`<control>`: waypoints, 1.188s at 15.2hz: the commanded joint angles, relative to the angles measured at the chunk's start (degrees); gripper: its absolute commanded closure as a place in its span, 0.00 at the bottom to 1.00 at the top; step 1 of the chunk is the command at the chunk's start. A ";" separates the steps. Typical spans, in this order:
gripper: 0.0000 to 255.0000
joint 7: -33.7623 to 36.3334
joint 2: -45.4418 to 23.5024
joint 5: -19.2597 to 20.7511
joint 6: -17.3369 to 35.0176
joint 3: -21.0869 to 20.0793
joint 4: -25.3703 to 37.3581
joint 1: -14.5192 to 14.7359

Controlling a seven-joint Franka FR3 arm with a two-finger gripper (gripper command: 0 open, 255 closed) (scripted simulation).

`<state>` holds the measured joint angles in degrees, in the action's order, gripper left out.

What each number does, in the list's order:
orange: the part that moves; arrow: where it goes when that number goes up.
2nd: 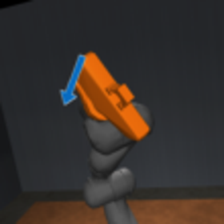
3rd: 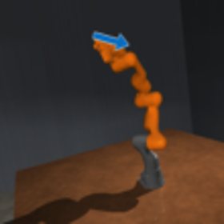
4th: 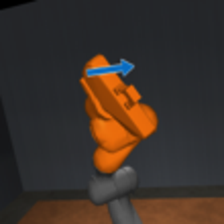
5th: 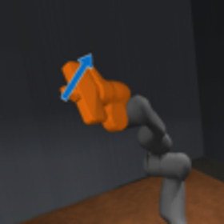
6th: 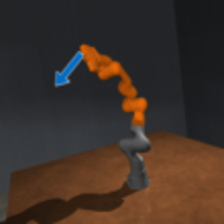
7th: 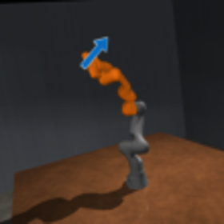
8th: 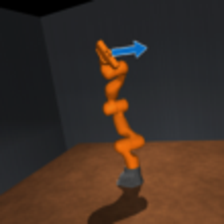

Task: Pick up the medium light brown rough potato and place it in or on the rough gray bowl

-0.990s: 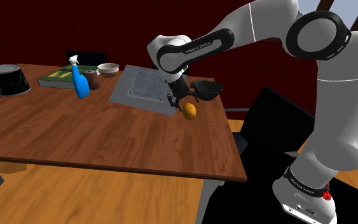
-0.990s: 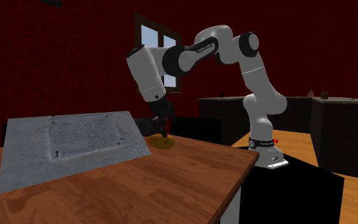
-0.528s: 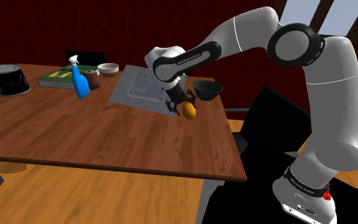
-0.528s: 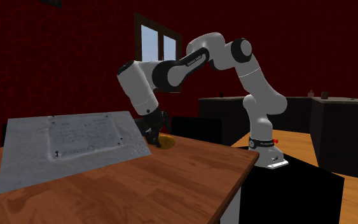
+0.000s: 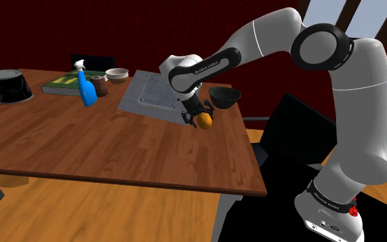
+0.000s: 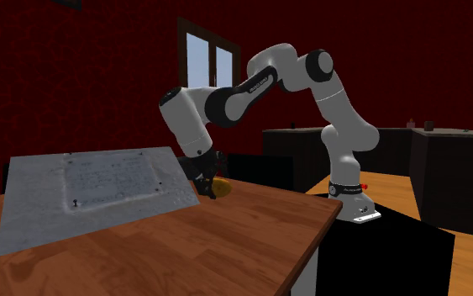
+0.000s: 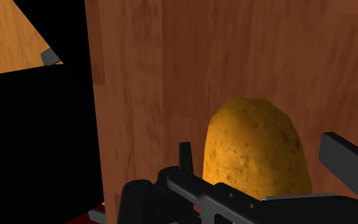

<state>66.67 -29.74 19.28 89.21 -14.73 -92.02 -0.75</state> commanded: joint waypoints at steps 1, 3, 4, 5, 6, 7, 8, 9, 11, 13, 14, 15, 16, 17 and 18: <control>0.00 0.00 0.00 0.00 0.02 0.00 -0.01 0.00; 0.00 0.00 0.00 0.00 0.01 0.00 -0.01 0.00; 1.00 0.00 0.00 0.00 0.01 0.00 -0.01 0.00; 1.00 0.00 0.00 0.00 0.01 0.00 -0.01 0.00; 1.00 0.00 0.00 0.00 0.02 0.00 -0.02 -0.01; 1.00 -0.01 0.00 0.00 0.00 0.01 0.01 -0.01; 1.00 0.00 0.01 0.00 0.01 0.00 -0.01 -0.01; 1.00 0.00 0.00 0.00 0.01 0.00 -0.01 0.00; 1.00 -0.01 0.01 0.00 0.00 0.01 0.00 -0.01; 1.00 0.00 0.00 0.00 0.02 0.00 -0.01 -0.01; 1.00 -0.16 0.34 -0.08 -0.56 -0.04 0.26 -0.01; 1.00 -0.32 0.67 -0.16 -1.14 -0.08 0.54 -0.01; 1.00 -0.49 0.98 -0.24 -1.73 -0.12 0.86 0.00; 1.00 -0.65 1.28 -0.31 -2.32 -0.15 1.17 0.01; 1.00 -0.82 1.58 -0.38 -2.92 -0.18 1.51 0.01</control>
<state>66.03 -28.45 18.98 87.03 -14.87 -90.98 -0.77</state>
